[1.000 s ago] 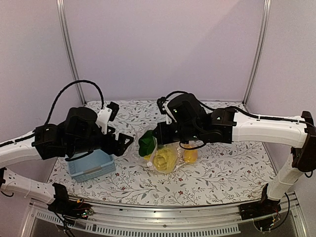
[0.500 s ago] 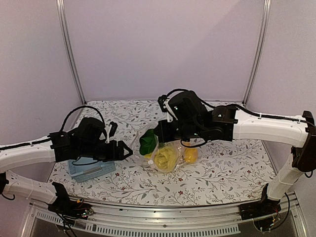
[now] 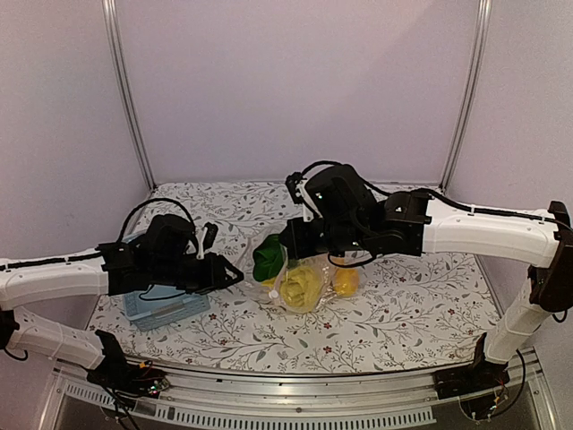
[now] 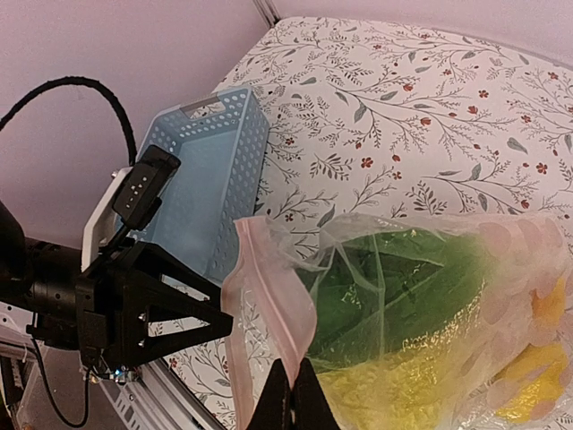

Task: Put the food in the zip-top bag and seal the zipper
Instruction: Place the fake vegetable at the center of the board, then hold the zipper food storage bag at the center of the board.

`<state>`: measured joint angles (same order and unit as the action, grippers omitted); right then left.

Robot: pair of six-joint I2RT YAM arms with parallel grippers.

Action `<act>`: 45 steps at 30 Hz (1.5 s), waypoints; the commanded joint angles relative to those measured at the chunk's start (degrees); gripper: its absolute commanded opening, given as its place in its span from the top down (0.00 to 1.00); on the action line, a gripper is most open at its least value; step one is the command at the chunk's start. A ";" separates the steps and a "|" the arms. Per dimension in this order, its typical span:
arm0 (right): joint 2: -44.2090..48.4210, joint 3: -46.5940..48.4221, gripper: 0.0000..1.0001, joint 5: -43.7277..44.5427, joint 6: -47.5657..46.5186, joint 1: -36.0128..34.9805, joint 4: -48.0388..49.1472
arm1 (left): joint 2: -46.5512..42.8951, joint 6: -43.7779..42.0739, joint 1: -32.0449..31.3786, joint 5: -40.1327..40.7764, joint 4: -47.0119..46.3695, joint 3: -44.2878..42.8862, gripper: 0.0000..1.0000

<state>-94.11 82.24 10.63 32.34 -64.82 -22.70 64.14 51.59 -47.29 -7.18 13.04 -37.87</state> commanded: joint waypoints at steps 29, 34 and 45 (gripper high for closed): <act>0.99 3.02 1.00 1.10 -1.39 0.40 -0.74 | 2.91 1.50 1.05 -2.88 -4.00 -1.66 1.00; 1.33 3.47 0.99 0.71 -2.55 0.48 -1.25 | 2.31 2.28 1.10 -3.57 -6.92 -3.68 1.00; 8.89 4.10 0.35 7.25 -9.60 0.46 -7.98 | 6.19 2.02 1.71 -3.93 -15.77 -15.55 1.00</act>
<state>-90.52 84.93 12.88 26.11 -64.77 -26.52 68.42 53.65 -46.72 -11.05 4.78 -49.23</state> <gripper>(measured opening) 0.566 0.005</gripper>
